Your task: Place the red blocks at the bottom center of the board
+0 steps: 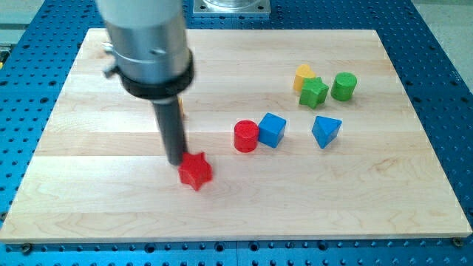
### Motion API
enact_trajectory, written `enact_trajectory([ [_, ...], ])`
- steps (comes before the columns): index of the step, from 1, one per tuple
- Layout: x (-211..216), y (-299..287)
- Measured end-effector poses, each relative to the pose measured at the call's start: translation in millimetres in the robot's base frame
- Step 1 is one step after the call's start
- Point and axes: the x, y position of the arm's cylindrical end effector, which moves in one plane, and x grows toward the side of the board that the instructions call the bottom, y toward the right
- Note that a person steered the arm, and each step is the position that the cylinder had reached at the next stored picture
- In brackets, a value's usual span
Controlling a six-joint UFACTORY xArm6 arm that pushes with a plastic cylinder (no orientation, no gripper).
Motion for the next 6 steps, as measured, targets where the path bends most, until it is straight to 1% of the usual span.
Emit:
enact_trajectory([
  [1, 12.8, 20.6],
  [2, 54.7, -18.3],
  [3, 24.9, 23.2],
  [4, -28.9, 2.1],
  [5, -78.0, 64.1],
  [6, -83.0, 92.8],
])
